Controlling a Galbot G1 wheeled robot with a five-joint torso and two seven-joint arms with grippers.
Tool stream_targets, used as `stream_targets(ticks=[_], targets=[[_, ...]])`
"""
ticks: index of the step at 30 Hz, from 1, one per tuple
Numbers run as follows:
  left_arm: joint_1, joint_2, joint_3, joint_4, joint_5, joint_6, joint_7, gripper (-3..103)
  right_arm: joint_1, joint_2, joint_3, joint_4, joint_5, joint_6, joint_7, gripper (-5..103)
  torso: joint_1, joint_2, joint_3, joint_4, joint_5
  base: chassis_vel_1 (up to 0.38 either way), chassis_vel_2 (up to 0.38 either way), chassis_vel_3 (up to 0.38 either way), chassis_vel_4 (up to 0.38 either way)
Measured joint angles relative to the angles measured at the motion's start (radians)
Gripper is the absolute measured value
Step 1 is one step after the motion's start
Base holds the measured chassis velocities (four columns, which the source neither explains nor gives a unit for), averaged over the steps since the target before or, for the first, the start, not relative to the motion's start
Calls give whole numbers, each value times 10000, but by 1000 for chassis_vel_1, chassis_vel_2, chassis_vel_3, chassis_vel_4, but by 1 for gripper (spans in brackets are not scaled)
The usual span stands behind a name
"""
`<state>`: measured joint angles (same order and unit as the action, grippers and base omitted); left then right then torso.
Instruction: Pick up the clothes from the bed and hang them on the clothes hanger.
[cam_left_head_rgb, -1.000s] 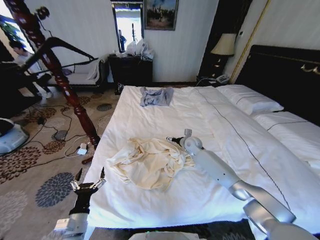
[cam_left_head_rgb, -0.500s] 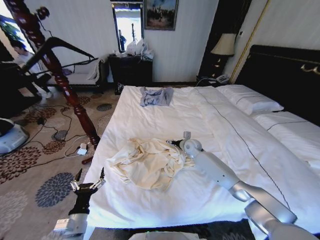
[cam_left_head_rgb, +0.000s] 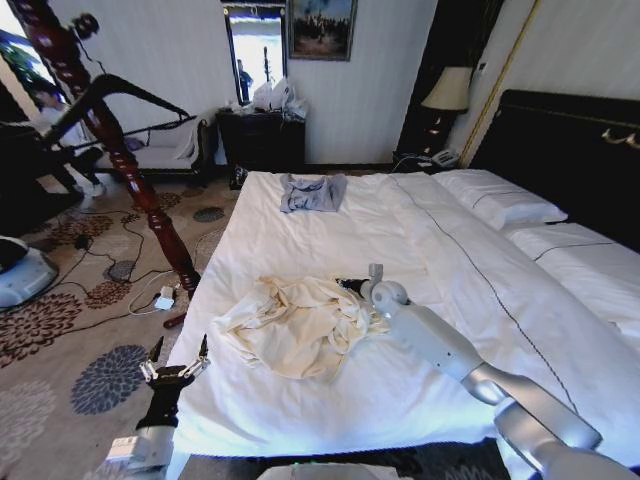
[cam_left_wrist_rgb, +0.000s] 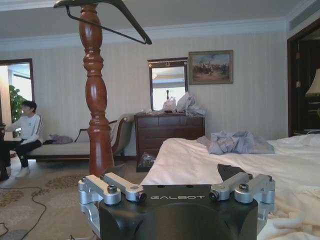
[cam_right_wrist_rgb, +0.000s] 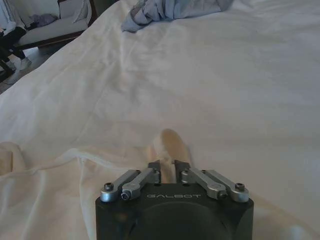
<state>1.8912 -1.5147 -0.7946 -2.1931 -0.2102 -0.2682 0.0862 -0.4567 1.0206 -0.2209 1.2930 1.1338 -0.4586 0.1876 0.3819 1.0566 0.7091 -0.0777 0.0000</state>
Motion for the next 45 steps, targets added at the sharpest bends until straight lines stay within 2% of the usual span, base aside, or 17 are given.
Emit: stream_targets(ticks=[1, 2, 3, 4, 9, 16, 21, 23, 28, 31, 33, 36, 38, 40, 43, 44, 45], targets=[[-7, -6, 10, 24, 0, 0, -1, 100, -15, -24, 20, 10, -56, 61, -48, 20, 0, 0, 0, 0, 0, 0, 0, 0, 0], [-12, -11, 16, 48, 0, 0, -2, 100, -29, -56, 53, 31, -159, 181, -126, 9, 0, 0, 0, 0, 0, 0, 0, 0, 0], [-18, -15, 20, 66, 0, 0, -4, 100, -43, -81, 104, 57, -287, 332, -250, 9, 0, 0, 0, 0, 0, 0, 0, 0, 0], [-22, -16, 22, 75, 0, 0, -5, 100, -49, -109, 183, 101, -448, 506, -433, 2, 0, 0, 0, 0, 1, 0, 0, 0, 0], [-39, -19, 27, 92, -14, 0, -9, 100, -32, -250, 405, 340, -742, 867, -858, 1, 0, 0, 0, 0, 1, 0, 0, 0, 0], [-44, -30, 42, 93, -31, -10, -14, 100, -212, -547, 734, 1076, -528, 1072, -959, 0, 0, 0, 0, 1, 0, 0, 0, 0, 0], [-14, -20, -30, 76, -156, -38, -30, 100, -919, -1031, 1230, 2616, -86, 1097, -959, 0, 0, 0, 0, 2, 0, 0, 0, 0, 0], [7, -17, -41, 98, -175, -68, -38, 100, -1644, -1397, 1482, 3804, 14, 1160, -956, 0, -1, 1, -2, 1, -2, 0, 0, 0, 0], [-35, -41, 45, 213, -164, -81, -50, 100, -3303, -1726, 1459, 4847, -853, 1652, -1020, 0, -1, 1, -2, -4, 0, 0, 0, 0, 0], [-118, -73, 190, 316, -40, -77, -53, 100, -4249, -1547, 1107, 4683, -1642, 2256, -1029, 0, -1, 1, -2, -2, 2, 0, 0, 0, 0], [-130, -76, 209, 331, -20, -73, -53, 100, -4372, -1477, 1061, 4621, -1777, 2410, -1029, 0, -1, 0, -1, -1, 3, 0, 0, 0, 0], [-168, -69, 247, 403, 10, -46, -54, 100, -4676, -1267, 1041, 4459, -2061, 3136, -1225, -3, -1, 1, -2, 2, 0, 0, 0, 0, 0], [-175, -58, 241, 423, 5, -45, -55, 100, -4727, -1263, 1102, 4457, -2088, 3354, -1413, 1, -1, 1, -2, 2, 1, 0, 0, 0, 0], [-177, -30, 204, 458, -41, -45, -55, 100, -4848, -1382, 1408, 4545, -2274, 3853, -2062, 13, 0, 0, -1, 2, -1, 0, 0, 0, 0], [-165, -7, 171, 459, -100, -45, -55, 100, -4986, -1601, 1749, 4827, -2702, 4064, -2422, 13, -1, 0, -1, 2, 1, 0, 0, 0, 0], [-157, 3, 155, 459, -128, -45, -55, 100, -5045, -1729, 1898, 4966, -2968, 4099, -2519, 24, -1, 1, -1, 1, -1, 0, 0, 0, 0], [-155, 16, 137, 460, -146, -47, -55, 100, -5113, -1890, 2070, 5110, -3279, 4114, -2656, 24, -1, 1, -1, 0, -1, 0, 0, 0, 0]])
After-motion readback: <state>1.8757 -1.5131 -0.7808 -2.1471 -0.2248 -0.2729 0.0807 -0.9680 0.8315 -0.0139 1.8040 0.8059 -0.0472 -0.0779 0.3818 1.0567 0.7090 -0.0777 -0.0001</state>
